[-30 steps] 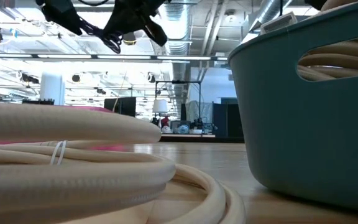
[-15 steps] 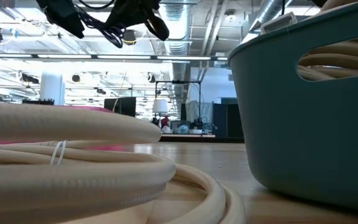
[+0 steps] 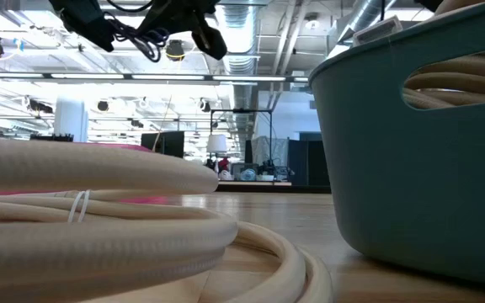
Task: Pick & Place USB Port
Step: Put the purple charger cable into the red bin, then put the white HDMI cable into the blue bin
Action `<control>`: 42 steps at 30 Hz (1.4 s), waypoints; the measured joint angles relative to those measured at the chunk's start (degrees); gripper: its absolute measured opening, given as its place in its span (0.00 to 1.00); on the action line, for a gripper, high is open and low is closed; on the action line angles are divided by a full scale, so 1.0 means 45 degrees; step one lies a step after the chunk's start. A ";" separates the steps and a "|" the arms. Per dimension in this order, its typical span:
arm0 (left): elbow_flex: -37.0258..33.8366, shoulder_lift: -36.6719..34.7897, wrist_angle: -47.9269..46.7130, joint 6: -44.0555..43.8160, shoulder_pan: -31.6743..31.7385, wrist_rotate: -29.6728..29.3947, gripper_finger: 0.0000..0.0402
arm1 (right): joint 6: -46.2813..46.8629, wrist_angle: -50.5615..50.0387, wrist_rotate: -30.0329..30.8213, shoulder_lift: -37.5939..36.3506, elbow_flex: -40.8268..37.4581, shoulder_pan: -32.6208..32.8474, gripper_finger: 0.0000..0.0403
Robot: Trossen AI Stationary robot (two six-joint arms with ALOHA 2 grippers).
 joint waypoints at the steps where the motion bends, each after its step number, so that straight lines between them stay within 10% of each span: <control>1: 0.0000 0.0003 0.0000 0.0000 0.0000 0.0002 0.53 | 0.0012 0.0053 -0.0055 0.0023 0.0000 -0.0009 0.00; 13: 0.0000 0.0003 0.0049 -0.0034 -0.0002 -0.0003 0.53 | 0.0663 0.0858 -0.0163 0.0048 -0.0005 -0.0369 0.02; 33: 0.0000 -0.0002 0.0024 -0.0330 -0.0002 0.0143 0.53 | -0.0003 0.1644 0.0515 0.0058 -0.0010 -0.0597 0.45; 42: 0.0000 -0.0002 0.0010 -0.0331 -0.0005 0.0203 0.53 | -0.0861 -0.0343 -0.2269 0.0058 -0.0010 -0.0486 0.41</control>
